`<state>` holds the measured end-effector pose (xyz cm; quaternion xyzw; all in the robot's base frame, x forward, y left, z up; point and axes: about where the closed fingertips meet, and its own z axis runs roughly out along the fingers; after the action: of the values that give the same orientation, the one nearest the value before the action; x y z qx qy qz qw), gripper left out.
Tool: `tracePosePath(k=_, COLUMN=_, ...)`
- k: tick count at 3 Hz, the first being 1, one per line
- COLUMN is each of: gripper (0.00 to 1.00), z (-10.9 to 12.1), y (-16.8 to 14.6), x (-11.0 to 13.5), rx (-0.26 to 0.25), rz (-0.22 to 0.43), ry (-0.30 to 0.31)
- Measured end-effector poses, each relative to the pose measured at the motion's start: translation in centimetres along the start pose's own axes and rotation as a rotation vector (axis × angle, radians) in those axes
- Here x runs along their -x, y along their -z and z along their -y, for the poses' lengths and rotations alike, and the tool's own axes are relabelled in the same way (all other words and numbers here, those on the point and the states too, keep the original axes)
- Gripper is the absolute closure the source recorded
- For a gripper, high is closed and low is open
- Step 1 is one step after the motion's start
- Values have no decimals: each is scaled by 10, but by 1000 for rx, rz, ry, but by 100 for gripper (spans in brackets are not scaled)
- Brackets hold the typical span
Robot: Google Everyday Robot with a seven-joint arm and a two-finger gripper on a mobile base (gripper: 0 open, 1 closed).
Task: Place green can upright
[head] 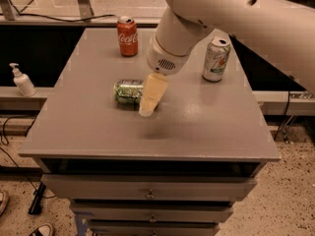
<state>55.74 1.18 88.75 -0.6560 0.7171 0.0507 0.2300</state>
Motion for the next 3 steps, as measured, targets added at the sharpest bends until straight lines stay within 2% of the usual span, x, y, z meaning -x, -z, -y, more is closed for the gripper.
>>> tracePosePath(k=1, gripper=0, z=-7, y=-31, x=23, rx=54, rz=-44, ry=-26)
tracePosePath(k=2, gripper=0, z=-11, y=-57, x=36, rx=85, rz=-86, ry=-46)
tracePosePath(k=3, gripper=18, z=-11, y=-70, x=49, rx=96, rz=-104, ry=-55)
